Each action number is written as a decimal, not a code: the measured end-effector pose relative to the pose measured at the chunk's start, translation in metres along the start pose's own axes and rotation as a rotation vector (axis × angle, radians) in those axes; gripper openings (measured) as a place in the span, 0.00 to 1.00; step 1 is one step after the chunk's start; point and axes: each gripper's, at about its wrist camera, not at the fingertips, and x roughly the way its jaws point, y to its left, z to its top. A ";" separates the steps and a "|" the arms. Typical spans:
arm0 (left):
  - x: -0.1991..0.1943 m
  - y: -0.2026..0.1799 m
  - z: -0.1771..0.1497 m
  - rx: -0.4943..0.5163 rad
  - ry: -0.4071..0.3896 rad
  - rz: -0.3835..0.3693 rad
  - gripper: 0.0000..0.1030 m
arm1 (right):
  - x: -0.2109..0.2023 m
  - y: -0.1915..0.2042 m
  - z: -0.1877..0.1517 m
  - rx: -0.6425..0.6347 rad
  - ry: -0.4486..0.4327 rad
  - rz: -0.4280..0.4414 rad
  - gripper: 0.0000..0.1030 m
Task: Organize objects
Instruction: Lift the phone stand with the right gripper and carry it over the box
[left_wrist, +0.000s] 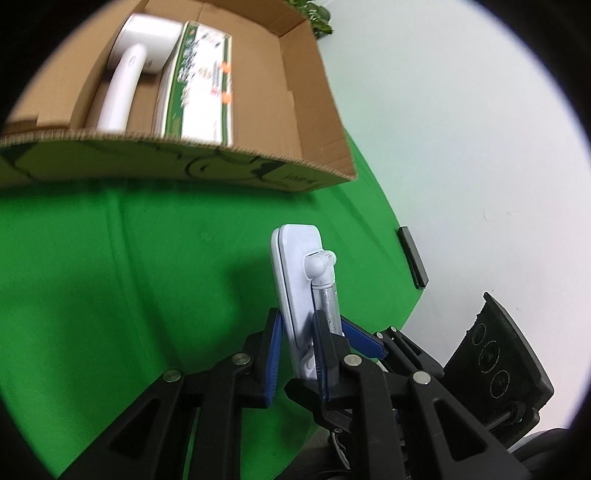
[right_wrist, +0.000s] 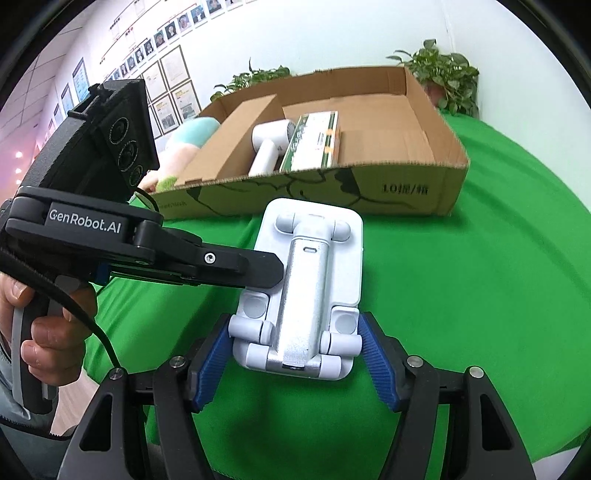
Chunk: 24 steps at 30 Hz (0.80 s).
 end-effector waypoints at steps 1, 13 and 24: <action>-0.005 -0.003 0.001 0.006 -0.004 0.000 0.15 | -0.004 0.000 0.002 -0.004 -0.008 -0.004 0.63; -0.053 -0.031 0.035 0.124 -0.103 0.025 0.14 | -0.024 0.003 0.046 -0.059 -0.111 -0.036 0.63; -0.062 -0.066 0.073 0.210 -0.169 0.070 0.13 | -0.024 -0.001 0.100 -0.072 -0.173 -0.036 0.62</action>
